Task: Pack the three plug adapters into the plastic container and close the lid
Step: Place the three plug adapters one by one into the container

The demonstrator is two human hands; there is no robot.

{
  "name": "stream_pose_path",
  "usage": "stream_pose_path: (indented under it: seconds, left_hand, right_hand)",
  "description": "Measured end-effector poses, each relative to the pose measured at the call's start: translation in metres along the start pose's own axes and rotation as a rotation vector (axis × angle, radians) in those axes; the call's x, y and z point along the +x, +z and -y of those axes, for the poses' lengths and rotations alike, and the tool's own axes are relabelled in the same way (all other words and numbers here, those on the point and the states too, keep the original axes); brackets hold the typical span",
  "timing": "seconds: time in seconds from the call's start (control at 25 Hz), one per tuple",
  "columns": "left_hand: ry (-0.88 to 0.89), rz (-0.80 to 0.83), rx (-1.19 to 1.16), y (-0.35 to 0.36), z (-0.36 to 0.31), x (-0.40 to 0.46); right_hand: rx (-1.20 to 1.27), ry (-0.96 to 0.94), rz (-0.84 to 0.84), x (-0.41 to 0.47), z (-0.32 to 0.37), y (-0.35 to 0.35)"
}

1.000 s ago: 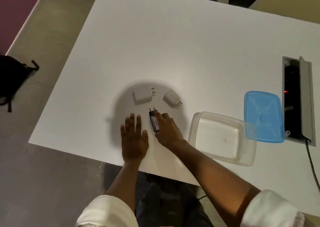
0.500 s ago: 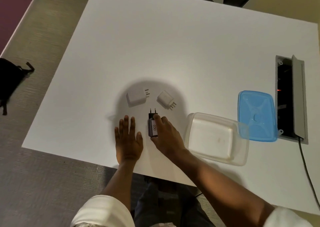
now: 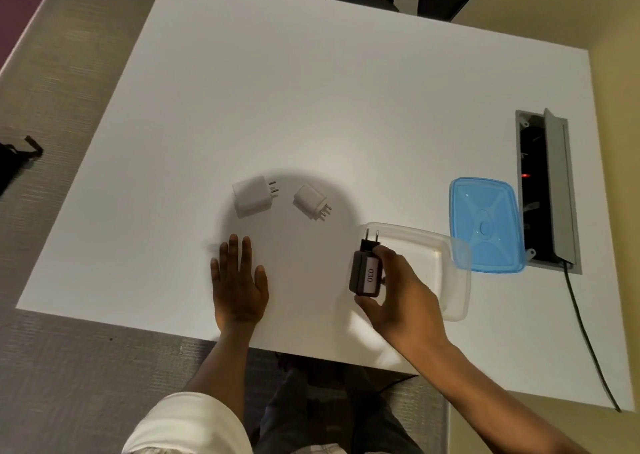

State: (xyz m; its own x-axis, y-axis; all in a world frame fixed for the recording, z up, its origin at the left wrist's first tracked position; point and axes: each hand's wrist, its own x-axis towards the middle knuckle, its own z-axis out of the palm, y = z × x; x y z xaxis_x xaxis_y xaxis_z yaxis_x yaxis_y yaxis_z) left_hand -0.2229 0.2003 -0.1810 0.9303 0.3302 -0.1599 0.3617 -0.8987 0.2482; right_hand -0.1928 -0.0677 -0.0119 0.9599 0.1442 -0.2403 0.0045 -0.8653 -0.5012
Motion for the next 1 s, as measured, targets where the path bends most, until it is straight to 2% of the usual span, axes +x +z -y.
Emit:
stream_pose_path:
  seconds: [0.24,0.52,1.0]
  left_hand:
    - [0.002,-0.004,-0.006,0.000,0.000,0.001]
    - [-0.004,0.010,-0.003,0.000,0.000,0.001]
    - [-0.026,0.040,-0.003,-0.001,-0.002,0.001]
  right_hand:
    - [-0.045,0.127,0.043,0.005,-0.033,0.004]
    - [-0.089,0.161,0.158,0.036,-0.050,0.026]
    - [0.077,0.161,0.184,0.049,-0.061,0.049]
